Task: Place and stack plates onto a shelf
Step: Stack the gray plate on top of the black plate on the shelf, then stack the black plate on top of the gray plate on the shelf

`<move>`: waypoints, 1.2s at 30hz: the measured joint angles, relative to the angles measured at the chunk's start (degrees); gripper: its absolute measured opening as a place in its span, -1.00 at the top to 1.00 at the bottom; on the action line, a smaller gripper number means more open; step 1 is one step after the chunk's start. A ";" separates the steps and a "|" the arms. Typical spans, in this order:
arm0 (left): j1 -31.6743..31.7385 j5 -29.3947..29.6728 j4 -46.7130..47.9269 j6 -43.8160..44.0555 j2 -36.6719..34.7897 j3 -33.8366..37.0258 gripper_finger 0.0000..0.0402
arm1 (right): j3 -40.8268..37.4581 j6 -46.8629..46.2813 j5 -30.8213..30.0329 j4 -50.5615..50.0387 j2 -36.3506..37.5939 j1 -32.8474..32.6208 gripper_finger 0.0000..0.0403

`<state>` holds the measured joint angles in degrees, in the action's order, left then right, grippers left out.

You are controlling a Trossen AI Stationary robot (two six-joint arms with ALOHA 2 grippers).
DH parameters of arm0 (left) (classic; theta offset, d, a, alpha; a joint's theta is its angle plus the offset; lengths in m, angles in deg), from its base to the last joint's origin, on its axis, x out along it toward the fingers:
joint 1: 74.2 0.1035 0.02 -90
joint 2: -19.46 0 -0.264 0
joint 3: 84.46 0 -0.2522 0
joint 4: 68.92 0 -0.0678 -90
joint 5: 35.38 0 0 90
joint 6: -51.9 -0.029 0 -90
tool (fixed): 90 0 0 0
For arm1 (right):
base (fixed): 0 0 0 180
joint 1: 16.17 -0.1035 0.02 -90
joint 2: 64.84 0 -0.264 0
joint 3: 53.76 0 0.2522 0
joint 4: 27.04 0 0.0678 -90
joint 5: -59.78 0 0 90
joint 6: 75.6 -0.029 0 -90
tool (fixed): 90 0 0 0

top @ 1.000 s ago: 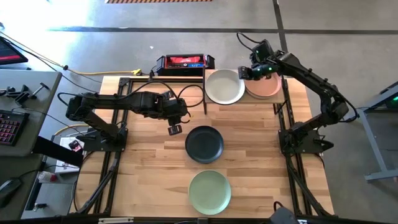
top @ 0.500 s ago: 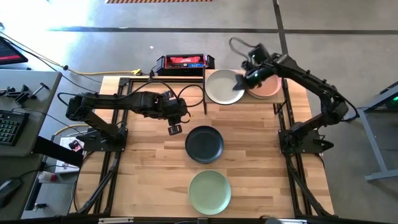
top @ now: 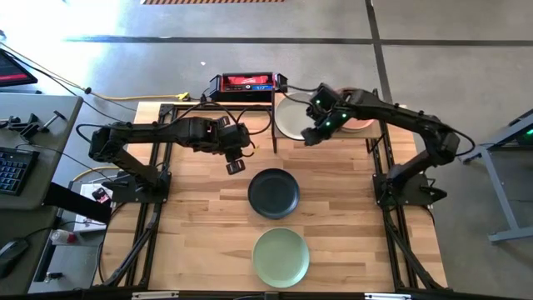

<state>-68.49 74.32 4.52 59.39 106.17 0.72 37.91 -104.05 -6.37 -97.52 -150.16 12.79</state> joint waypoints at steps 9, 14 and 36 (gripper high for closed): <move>0.00 -0.04 0.02 1.09 0.00 0.00 0.32 | 0.00 0.00 -4.16 -0.30 -4.00 -0.74 0.55; 0.00 -0.04 0.02 1.46 0.00 0.00 0.32 | 0.00 0.16 -4.70 0.66 -4.43 0.03 0.55; -0.02 -8.33 -1.85 12.82 -0.04 6.97 0.32 | 0.00 -1.60 0.52 1.31 -1.68 -3.94 0.55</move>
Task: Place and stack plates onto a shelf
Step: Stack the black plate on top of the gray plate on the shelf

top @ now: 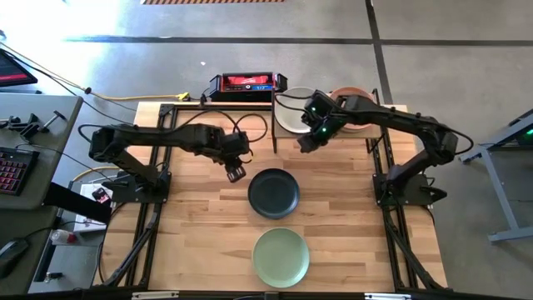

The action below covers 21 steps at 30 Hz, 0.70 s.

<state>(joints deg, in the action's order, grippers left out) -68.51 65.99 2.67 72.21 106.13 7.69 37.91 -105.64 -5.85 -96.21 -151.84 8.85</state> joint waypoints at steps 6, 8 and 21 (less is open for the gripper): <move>0.00 -5.74 -6.81 5.51 0.04 5.07 0.32 | 0.00 -3.32 -2.06 0.39 4.73 -3.69 0.55; -0.02 -6.80 -9.36 7.58 0.04 6.29 0.32 | 0.00 -4.43 -2.83 0.57 6.34 -4.79 0.55; -0.09 -10.12 -21.51 12.64 4.90 10.75 0.32 | 0.00 -8.77 -10.78 0.94 13.10 -9.40 0.55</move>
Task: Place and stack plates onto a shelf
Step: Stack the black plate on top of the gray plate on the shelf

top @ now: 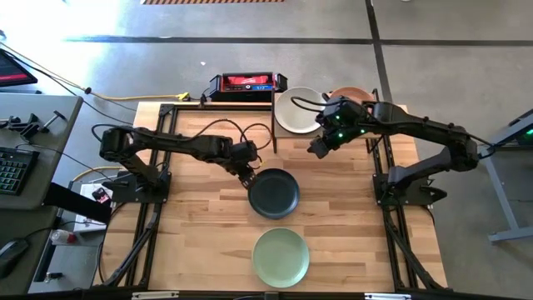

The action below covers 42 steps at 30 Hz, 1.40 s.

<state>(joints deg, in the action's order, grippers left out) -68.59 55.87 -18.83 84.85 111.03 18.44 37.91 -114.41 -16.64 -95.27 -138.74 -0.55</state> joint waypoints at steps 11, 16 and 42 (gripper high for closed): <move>0.00 -3.45 -3.35 0.46 10.49 0.10 0.32 | 0.00 -0.21 -0.15 0.41 0.28 -0.42 0.55; 0.00 -6.12 -4.68 0.47 14.32 0.09 0.32 | 0.00 -0.07 -0.15 0.37 0.26 -0.42 0.55; -1.19 -6.72 -8.24 -0.23 15.18 -0.15 0.91 | 0.02 1.78 -1.30 0.32 0.25 -0.42 0.55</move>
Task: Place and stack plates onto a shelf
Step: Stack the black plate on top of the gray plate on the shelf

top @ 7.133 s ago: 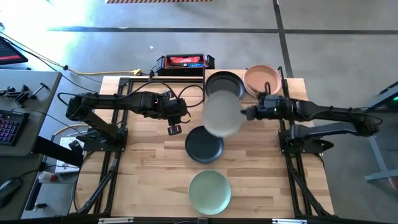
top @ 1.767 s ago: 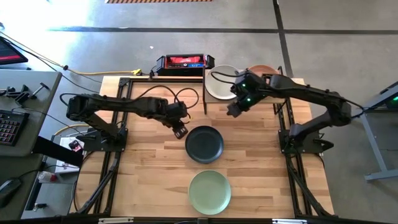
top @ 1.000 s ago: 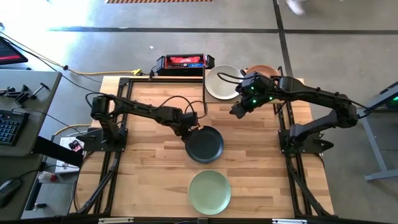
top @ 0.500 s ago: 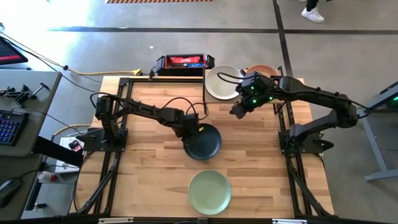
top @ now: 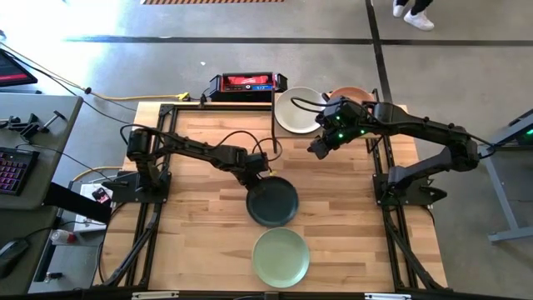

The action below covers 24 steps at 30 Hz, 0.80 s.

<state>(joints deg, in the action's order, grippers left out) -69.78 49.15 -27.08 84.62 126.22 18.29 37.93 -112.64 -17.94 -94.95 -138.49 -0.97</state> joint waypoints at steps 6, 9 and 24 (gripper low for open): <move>-0.04 0.07 0.44 -1.34 -1.34 0.20 0.98 | 0.00 0.00 -0.27 -0.02 -0.02 0.00 0.55; -0.04 0.73 0.54 -2.42 -3.31 0.25 0.99 | 0.00 0.00 -0.25 -0.02 -0.02 0.00 0.55; 2.42 11.86 1.95 -4.63 -22.48 0.34 1.00 | 0.00 6.29 -3.35 6.01 0.52 0.02 0.55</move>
<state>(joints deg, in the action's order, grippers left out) -67.36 61.01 -25.12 79.99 103.74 18.62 37.93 -106.34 -21.29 -88.94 -137.97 -0.95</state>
